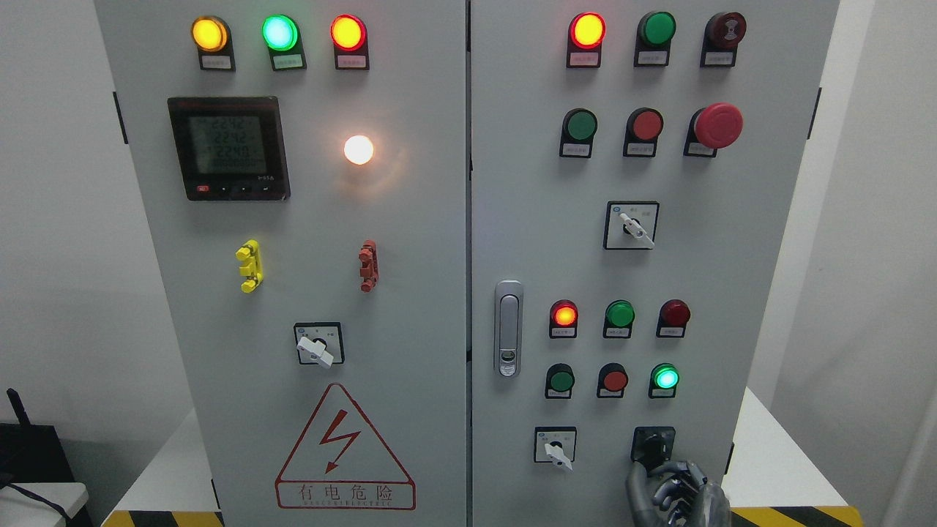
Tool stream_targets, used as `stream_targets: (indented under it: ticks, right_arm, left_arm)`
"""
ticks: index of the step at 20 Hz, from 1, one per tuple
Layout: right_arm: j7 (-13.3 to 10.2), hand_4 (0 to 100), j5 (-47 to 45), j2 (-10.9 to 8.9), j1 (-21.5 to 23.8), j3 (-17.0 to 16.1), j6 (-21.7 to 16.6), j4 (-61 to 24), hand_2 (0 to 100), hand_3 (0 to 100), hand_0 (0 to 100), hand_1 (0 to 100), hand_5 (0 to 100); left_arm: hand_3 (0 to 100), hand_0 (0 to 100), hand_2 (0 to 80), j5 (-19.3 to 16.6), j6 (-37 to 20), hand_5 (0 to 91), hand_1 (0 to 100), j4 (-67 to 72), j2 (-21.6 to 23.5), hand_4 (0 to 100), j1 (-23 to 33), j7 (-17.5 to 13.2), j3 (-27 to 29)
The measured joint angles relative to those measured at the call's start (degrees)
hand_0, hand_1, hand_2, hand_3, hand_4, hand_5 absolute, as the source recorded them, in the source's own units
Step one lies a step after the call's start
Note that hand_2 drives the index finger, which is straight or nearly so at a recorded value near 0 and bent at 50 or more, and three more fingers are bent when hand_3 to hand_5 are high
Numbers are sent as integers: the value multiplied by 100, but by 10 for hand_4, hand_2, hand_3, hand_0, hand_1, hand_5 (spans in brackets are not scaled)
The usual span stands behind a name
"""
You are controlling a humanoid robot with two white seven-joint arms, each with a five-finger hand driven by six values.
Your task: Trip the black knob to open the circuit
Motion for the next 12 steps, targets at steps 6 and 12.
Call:
stream_targets:
  ticks: [6, 12]
  right_arm:
    - [13, 913, 67, 0, 0, -2, 0, 3, 533, 891, 403, 760, 949]
    - [17, 910, 114, -3, 2, -9, 5, 5, 522, 889, 401, 759, 947]
  left_arm:
    - [0, 120, 0, 0, 0, 0, 389, 0, 0, 0, 0, 0, 0]
    - [0, 120, 0, 0, 0, 0, 389, 0, 0, 0, 0, 0, 0]
